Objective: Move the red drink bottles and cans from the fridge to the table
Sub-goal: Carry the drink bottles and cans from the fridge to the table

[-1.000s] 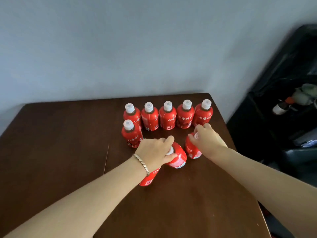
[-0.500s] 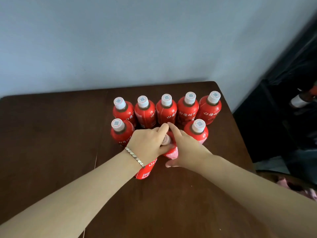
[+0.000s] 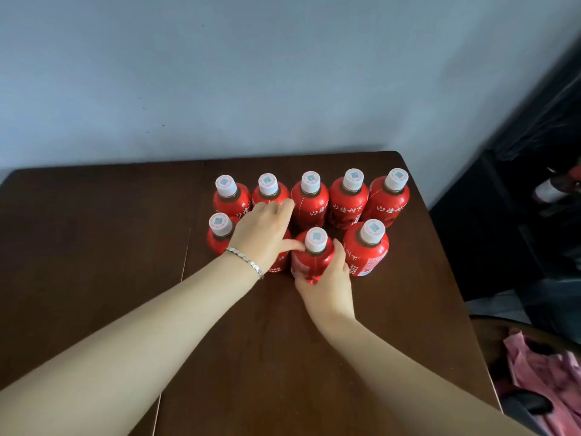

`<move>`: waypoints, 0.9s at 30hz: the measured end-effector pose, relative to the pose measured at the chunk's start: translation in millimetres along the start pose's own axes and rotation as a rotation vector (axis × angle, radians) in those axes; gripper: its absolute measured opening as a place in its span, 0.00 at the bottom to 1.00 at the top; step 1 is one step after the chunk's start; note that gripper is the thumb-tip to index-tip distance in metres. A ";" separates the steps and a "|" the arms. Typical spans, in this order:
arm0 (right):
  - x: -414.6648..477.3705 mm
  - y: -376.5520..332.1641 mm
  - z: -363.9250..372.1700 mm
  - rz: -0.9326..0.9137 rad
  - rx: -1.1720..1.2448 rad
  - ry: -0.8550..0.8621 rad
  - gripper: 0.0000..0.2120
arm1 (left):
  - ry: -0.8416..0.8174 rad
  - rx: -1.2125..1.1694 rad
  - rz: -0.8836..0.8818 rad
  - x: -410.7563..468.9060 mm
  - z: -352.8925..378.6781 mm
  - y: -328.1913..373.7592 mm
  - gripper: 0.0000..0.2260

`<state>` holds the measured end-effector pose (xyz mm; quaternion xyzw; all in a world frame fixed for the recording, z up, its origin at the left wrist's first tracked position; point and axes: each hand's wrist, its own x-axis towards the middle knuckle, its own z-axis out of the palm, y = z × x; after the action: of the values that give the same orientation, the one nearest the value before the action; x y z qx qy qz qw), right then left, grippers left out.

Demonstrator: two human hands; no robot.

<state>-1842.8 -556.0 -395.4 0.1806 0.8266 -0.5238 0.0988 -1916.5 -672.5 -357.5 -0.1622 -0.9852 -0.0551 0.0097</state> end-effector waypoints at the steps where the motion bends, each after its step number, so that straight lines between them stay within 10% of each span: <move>1: -1.8 -2.2 1.2 0.034 -0.010 -0.032 0.42 | -0.041 -0.018 -0.021 0.9 -2.0 -2.2 0.26; 8: 8.0 -11.3 29.9 0.482 0.373 -0.057 0.57 | 0.514 -0.100 -0.110 -25.0 -6.0 -27.6 0.30; 14: 37.3 -19.6 35.8 0.470 0.604 0.045 0.63 | -0.059 -1.145 -1.003 -18.2 7.8 -52.2 0.38; 27: 32.1 -44.9 15.6 0.678 0.918 -0.291 0.30 | -0.010 -1.333 -1.071 -18.4 36.2 -57.3 0.44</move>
<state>-1890.7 -581.1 -376.2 0.3854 0.3894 -0.7866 0.2848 -1917.5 -728.3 -400.2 0.3530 -0.6909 -0.6195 -0.1192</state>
